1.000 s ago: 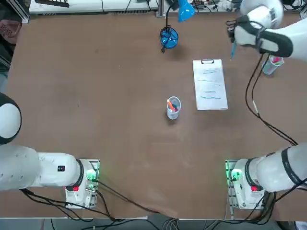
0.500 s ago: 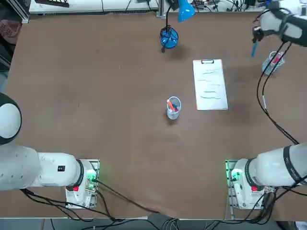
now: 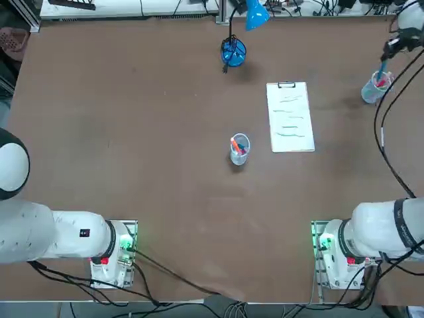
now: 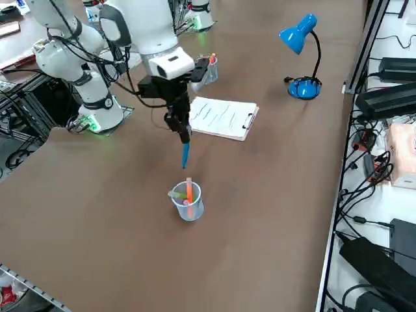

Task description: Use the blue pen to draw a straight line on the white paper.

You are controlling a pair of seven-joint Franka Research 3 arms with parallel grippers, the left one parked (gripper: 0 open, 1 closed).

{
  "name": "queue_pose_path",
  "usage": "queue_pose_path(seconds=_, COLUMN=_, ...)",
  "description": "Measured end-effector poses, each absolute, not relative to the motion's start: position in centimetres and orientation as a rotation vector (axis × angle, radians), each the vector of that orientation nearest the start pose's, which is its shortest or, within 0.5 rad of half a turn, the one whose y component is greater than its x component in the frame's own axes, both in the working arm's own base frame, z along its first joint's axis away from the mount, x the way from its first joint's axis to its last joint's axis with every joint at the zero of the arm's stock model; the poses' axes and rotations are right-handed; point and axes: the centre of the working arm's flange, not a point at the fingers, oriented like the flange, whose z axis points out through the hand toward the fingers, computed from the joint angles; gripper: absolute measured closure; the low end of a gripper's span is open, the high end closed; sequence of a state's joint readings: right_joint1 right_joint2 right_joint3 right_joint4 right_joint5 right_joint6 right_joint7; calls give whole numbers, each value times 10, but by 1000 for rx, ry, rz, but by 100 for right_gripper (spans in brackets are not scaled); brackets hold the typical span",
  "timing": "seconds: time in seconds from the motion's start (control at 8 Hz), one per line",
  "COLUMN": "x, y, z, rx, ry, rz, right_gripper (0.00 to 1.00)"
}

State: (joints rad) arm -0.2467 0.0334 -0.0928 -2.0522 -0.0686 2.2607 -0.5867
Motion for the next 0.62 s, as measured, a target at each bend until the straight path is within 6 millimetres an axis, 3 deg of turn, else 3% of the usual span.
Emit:
queue_pose_path(seconds=0.25, x=536, y=-226, z=441, rx=-3187, ry=-506, rz=-227, right_gripper=81)
queue_pose_path(seconds=0.62, x=546, y=-257, z=413, rx=-3141, ry=-552, rz=-208, right_gripper=81)
